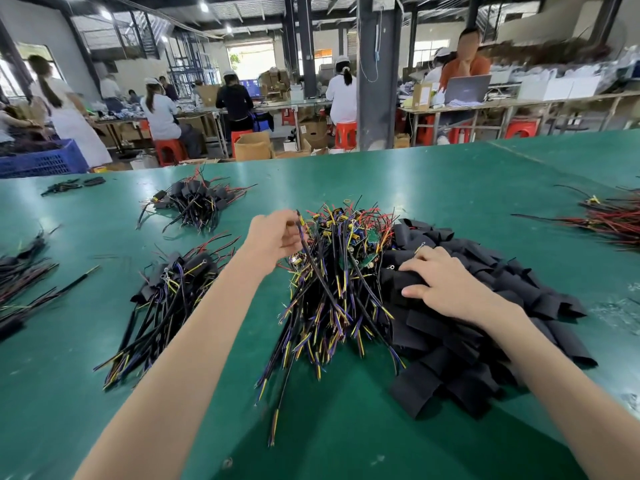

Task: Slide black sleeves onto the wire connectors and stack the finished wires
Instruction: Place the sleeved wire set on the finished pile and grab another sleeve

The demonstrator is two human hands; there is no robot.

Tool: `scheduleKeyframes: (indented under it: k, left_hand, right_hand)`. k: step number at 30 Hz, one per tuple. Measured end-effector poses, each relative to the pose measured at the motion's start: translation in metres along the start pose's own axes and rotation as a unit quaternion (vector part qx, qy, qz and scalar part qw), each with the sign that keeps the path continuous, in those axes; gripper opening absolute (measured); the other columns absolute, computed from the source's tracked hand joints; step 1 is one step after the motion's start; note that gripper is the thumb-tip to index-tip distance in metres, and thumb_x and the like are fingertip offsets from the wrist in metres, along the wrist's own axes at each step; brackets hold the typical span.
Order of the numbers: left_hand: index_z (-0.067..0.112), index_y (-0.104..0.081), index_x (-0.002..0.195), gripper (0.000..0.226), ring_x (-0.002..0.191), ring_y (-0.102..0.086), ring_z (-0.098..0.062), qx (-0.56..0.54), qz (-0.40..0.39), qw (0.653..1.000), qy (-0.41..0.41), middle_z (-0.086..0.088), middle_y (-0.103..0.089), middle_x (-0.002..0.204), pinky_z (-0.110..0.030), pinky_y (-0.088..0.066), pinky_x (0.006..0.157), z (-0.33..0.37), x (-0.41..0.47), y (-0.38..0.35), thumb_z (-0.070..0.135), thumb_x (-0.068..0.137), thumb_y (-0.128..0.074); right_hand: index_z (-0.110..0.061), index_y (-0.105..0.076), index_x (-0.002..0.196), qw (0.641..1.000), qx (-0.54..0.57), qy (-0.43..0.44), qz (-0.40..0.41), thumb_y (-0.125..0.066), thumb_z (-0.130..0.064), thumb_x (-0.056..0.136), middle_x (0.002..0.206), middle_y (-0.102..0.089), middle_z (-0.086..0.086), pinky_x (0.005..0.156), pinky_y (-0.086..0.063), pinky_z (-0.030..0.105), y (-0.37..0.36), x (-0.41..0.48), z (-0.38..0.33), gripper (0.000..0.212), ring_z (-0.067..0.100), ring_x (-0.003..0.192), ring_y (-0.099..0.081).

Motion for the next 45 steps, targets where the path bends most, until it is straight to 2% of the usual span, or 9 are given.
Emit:
scheduleKeyframes:
  k: [5,10,15,18,22,26,30,36,45]
  left_hand:
    - [-0.001,-0.047,0.093,0.015,0.045,-0.059,-0.016,-0.172,-0.08,0.981,0.046,-0.013,-0.052,0.076,-0.023,-0.054,0.048,0.027,-0.019,-0.002,0.004,0.096,-0.033]
    - [-0.01,-0.05,0.101,0.03,0.051,-0.051,-0.014,-0.226,-0.137,0.961,0.078,-0.016,-0.058,0.089,-0.02,-0.047,0.048,0.044,-0.028,0.015,-0.001,0.092,-0.024]
    - [-0.001,-0.057,0.096,0.032,0.045,-0.037,-0.008,-0.101,-0.148,0.981,0.078,-0.006,-0.06,0.072,-0.015,-0.028,0.038,0.039,-0.03,0.037,0.023,0.09,-0.036]
    - [0.014,-0.06,0.084,0.027,0.036,-0.023,-0.004,0.086,-0.069,0.992,-0.053,0.0,-0.046,0.062,-0.012,-0.015,0.033,0.033,-0.033,0.046,0.031,0.098,-0.045]
    - [0.022,-0.06,0.078,0.023,0.037,-0.024,-0.003,0.276,-0.05,0.925,-0.255,0.008,-0.043,0.052,-0.014,-0.02,0.036,0.025,-0.046,0.047,0.022,0.098,-0.048]
    - [0.028,-0.06,0.076,0.02,0.042,-0.037,-0.002,0.396,-0.087,0.854,-0.325,0.006,-0.049,0.053,-0.016,-0.029,0.045,0.012,-0.057,0.043,0.024,0.095,-0.053]
    - [0.027,-0.058,0.077,0.021,0.049,-0.043,0.0,0.396,-0.108,0.851,-0.328,0.006,-0.054,0.059,-0.013,-0.03,0.052,-0.014,-0.06,0.039,0.02,0.096,-0.053]
    - [0.031,-0.056,0.079,0.018,0.067,-0.05,-0.007,0.419,-0.11,0.83,-0.352,0.014,-0.059,0.072,-0.028,-0.04,0.069,-0.041,-0.06,0.039,0.023,0.095,-0.054]
    - [0.028,-0.055,0.083,0.013,0.073,-0.052,-0.01,0.443,-0.058,0.807,-0.386,0.012,-0.058,0.077,-0.03,-0.043,0.069,-0.047,-0.062,0.043,0.028,0.096,-0.052]
  right_hand:
    - [-0.021,-0.049,0.13,0.998,-0.034,-0.047,0.025,-0.057,-0.039,0.09,0.124,-0.042,0.003,0.098,-0.03,0.039,0.007,-0.004,0.004,0.045,0.025,0.121,-0.034]
    - [-0.019,-0.048,0.131,0.995,-0.055,-0.078,0.042,-0.055,-0.041,0.091,0.123,-0.044,0.004,0.097,-0.032,0.04,0.009,-0.003,0.003,0.046,0.026,0.12,-0.037]
    - [-0.018,-0.049,0.129,0.991,-0.057,-0.091,0.083,-0.054,-0.042,0.091,0.121,-0.046,0.005,0.092,-0.035,0.04,0.009,-0.005,0.0,0.046,0.027,0.116,-0.04]
    - [-0.015,-0.051,0.127,0.99,-0.027,-0.074,0.113,-0.056,-0.041,0.09,0.116,-0.047,0.006,0.091,-0.037,0.04,0.011,-0.004,-0.006,0.045,0.028,0.112,-0.042]
    - [-0.01,-0.055,0.122,0.984,0.078,-0.031,0.155,-0.064,-0.037,0.086,0.109,-0.05,0.006,0.093,-0.039,0.038,0.014,-0.005,-0.017,0.045,0.026,0.108,-0.046]
    - [-0.01,-0.057,0.117,0.974,0.133,0.009,0.184,-0.07,-0.031,0.083,0.104,-0.051,0.003,0.088,-0.041,0.034,0.012,-0.009,-0.029,0.043,0.023,0.1,-0.05]
    - [-0.01,-0.058,0.117,0.968,0.16,0.024,0.193,-0.072,-0.027,0.081,0.104,-0.051,0.001,0.088,-0.043,0.031,0.009,-0.01,-0.033,0.042,0.02,0.097,-0.052]
    - [-0.011,-0.062,0.113,0.96,0.182,0.034,0.208,-0.075,-0.02,0.078,0.102,-0.054,-0.001,0.086,-0.041,0.027,0.008,-0.01,-0.034,0.038,0.016,0.092,-0.049]
    - [-0.01,-0.065,0.108,0.951,0.204,0.041,0.229,-0.079,-0.016,0.074,0.099,-0.056,-0.001,0.086,-0.046,0.032,0.006,-0.011,-0.035,0.037,0.016,0.086,-0.053]
Point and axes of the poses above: each hand's wrist, its own x-axis towards the middle knuckle, its own y-axis out of the back of the hand, z = x × y, the point moved 2 cm from there along x, towards the middle knuckle
